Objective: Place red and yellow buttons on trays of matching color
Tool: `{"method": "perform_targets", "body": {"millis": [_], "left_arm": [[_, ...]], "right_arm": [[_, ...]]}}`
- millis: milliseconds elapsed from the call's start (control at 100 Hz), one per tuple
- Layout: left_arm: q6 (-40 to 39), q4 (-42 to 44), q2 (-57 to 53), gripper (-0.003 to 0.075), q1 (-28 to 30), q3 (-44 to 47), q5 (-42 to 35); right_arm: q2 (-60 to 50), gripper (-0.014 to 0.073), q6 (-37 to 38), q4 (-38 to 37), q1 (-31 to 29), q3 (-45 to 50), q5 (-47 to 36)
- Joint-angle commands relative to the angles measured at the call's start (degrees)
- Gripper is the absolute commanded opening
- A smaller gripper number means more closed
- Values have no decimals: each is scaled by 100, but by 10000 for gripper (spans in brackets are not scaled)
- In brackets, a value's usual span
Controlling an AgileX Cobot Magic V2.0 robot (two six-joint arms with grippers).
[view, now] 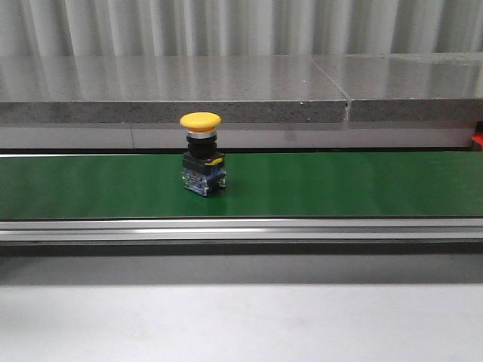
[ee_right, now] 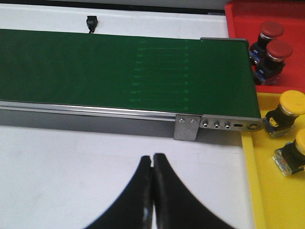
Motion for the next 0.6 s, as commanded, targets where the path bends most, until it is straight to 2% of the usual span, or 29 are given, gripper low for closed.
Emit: {"method": "perform_targets", "body": {"millis": [0,590], "left_arm": [[-10,-91,-532,-21,-105,193,-442],[-10,-91,-3472,-21,-141,2170,-551]], "right_arm": [[69,-68,-47,-38,4,-128,-359],[69,-68,-47,-100,4,-128,-552]]}}
